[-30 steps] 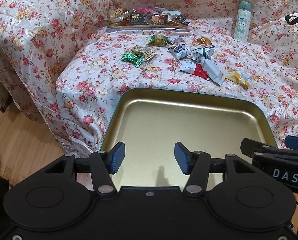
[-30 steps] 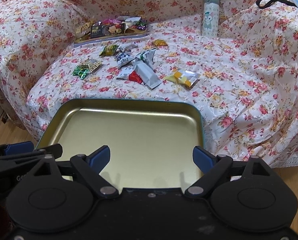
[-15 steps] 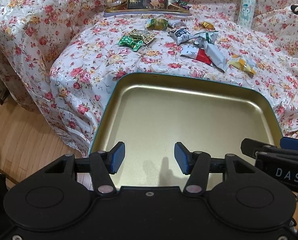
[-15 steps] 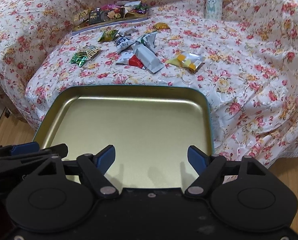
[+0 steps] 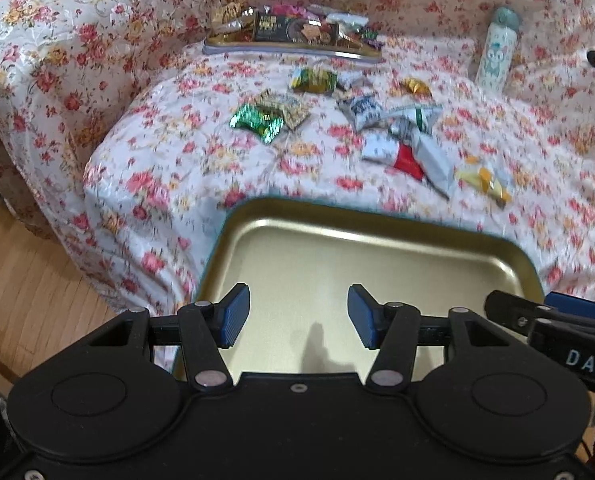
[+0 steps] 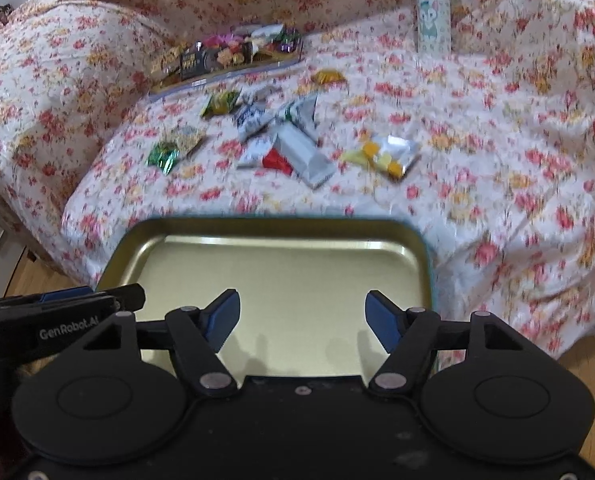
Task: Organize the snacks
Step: 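Move the left tool toward the green candy while the right tool approaches the yellow-silver packet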
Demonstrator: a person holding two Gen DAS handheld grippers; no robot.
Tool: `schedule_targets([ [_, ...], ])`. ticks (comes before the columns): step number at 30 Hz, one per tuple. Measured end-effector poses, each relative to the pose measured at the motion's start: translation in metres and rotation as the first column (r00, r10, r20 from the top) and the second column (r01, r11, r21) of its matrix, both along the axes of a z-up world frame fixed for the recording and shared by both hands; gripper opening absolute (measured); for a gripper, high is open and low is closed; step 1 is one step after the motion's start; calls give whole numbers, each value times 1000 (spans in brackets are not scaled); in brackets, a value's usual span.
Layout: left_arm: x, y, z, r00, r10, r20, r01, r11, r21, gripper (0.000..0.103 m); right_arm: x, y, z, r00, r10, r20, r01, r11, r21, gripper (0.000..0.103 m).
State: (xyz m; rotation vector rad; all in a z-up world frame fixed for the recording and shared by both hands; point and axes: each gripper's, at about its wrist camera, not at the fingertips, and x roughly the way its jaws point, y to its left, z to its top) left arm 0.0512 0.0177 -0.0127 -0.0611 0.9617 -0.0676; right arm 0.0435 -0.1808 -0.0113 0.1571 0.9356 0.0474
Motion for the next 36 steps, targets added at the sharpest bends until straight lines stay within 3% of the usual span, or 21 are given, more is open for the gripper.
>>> schedule_targets([
  [10,51,4,2,998,5,59,-6,1000,14,60,52,-15,5,998,-27,53,25,999,44,73],
  [26,153,19,-19,998,47,40,-49,997,52,60,141,-34,-20,997,-74,26,74,997,2,73],
  [36,173,22,-29,998,27,63,-31,998,51,60,168,-39,-32,997,-75,17,76,997,-9,73],
])
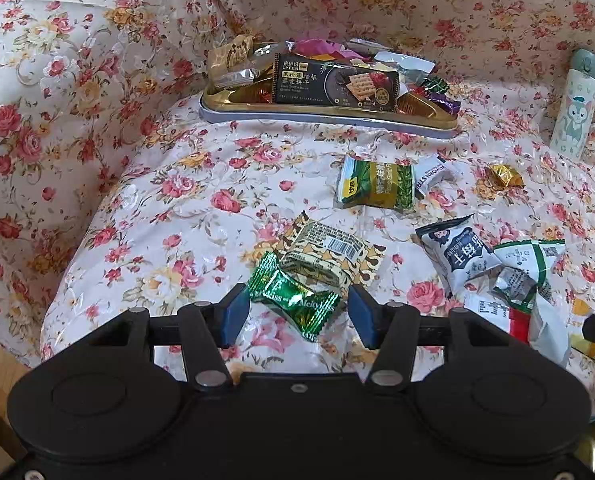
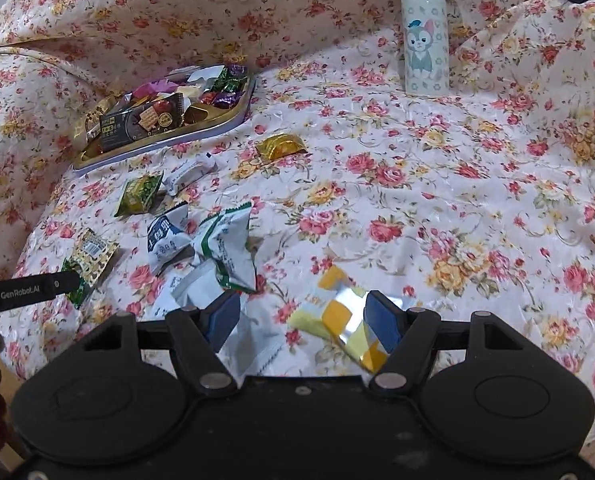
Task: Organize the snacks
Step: 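Move the left tool toward the green candy while the right tool approaches the yellow-silver packet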
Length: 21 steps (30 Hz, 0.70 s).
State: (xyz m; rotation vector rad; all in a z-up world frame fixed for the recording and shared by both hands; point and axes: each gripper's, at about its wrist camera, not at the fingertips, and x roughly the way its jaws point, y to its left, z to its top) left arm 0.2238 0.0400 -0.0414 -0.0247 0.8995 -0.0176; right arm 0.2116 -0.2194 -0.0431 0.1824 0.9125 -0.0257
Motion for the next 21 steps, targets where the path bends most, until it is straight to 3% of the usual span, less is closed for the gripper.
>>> schedule_targets([
  [21,15,11,-18,999,36,-33,-37,998,-50,60,29,-1,-3,1000,-18,24,19,999,-41,73],
])
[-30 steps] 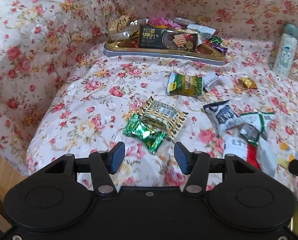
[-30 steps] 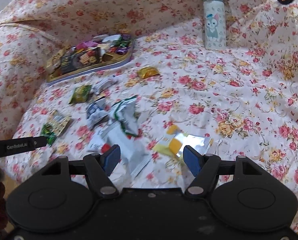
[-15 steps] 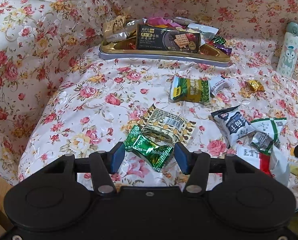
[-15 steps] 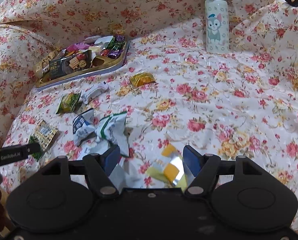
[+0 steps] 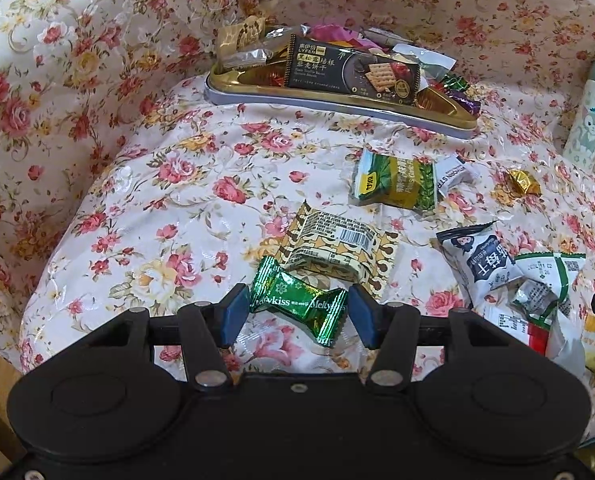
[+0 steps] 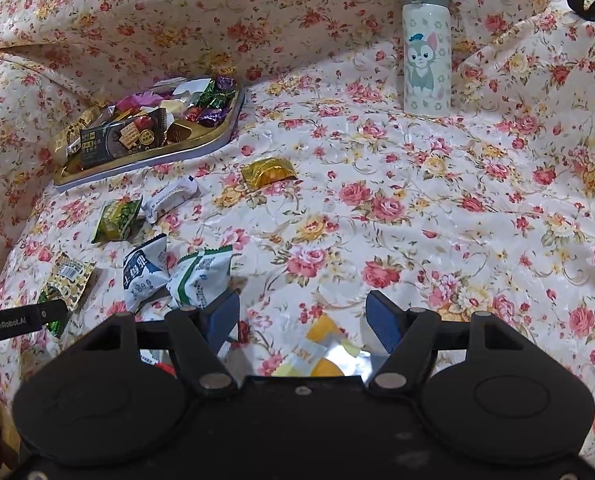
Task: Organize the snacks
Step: 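Move the left tool toward the green candy while the right tool approaches the yellow-silver packet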
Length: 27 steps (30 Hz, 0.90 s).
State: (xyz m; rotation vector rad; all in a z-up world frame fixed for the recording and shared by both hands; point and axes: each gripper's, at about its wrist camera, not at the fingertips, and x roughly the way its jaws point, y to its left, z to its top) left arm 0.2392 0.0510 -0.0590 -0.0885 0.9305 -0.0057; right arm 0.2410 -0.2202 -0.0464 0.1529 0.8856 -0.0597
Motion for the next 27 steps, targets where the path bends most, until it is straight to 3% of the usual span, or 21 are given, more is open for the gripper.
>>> schedule_targets([
  [15,2,9,-1,999,40,-20,-41,997,-61,58,-18,-11,-6,997,-72,-22,72,997,-31,73],
  [24,-5,-2,-4,1000,19,4,-19,1000,5,58,-37,-16,-19,995,-82,-65,80,996,-40,73],
  [27,-5,0,-4,1000,15,0,-15,1000,-1,58,-34,-16,-21,994,-86,-73,86,996,-1,73],
])
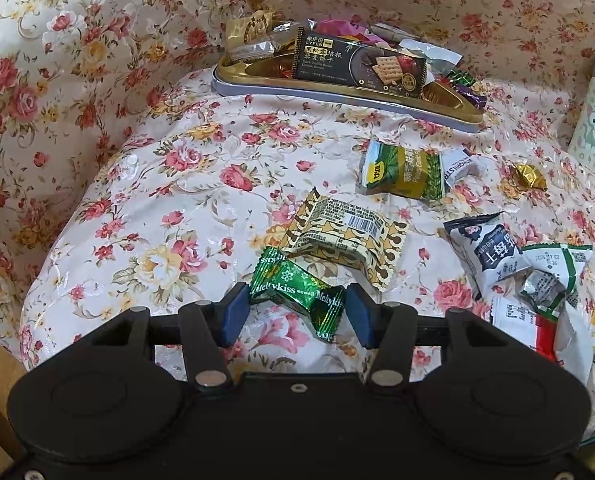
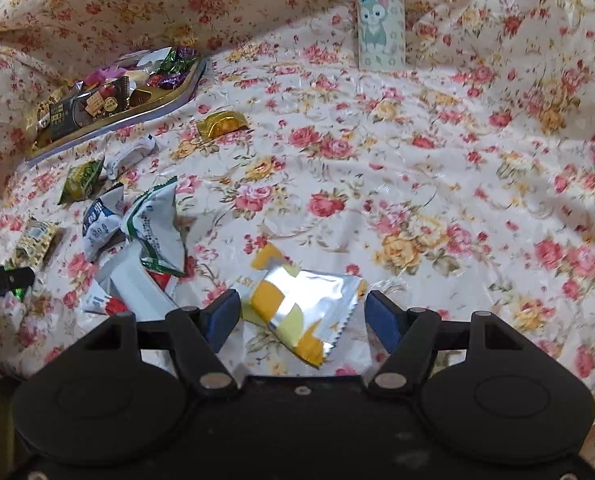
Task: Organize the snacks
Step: 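Move the left tool toward the green candy while the right tool approaches the yellow-silver packet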
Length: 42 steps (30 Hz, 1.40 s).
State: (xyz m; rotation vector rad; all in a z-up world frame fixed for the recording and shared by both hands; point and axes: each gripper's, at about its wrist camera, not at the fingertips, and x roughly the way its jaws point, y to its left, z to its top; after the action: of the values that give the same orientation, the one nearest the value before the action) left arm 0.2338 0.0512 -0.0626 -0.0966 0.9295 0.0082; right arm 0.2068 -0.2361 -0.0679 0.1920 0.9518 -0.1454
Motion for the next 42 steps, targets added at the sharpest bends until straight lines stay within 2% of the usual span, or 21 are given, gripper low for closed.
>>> schedule_targets([
  [8,1,7,2,1000,-6,-21,6,999,-36,58,8,8,0,1000,22,13,-22,1000,4,73],
  [13,-1,14,7,999,0,-40,-4,996,-90,56,2,6,3,1000,25,18,-25,1000,-7,72],
  [21,-3,19,19,996,77,-43,-82,985,-154,54,-3,4,6,999,30,32,-29,1000,-11,72],
  [25,2,16,18,994,75,-77,-86,986,-141,54,-4,6,9,998,37,45,-37,999,-11,72],
  [30,-12,23,19,986,136,-91,-149,977,-153,51,-6,4,13,998,29,56,-28,1000,-2,72],
  [34,-19,18,21,990,101,-96,-116,980,-164,51,-7,4,11,998,29,54,-30,1000,5,72],
  [42,-6,6,13,991,98,-90,-104,992,-65,49,-14,1,18,997,22,71,-23,1000,14,72],
])
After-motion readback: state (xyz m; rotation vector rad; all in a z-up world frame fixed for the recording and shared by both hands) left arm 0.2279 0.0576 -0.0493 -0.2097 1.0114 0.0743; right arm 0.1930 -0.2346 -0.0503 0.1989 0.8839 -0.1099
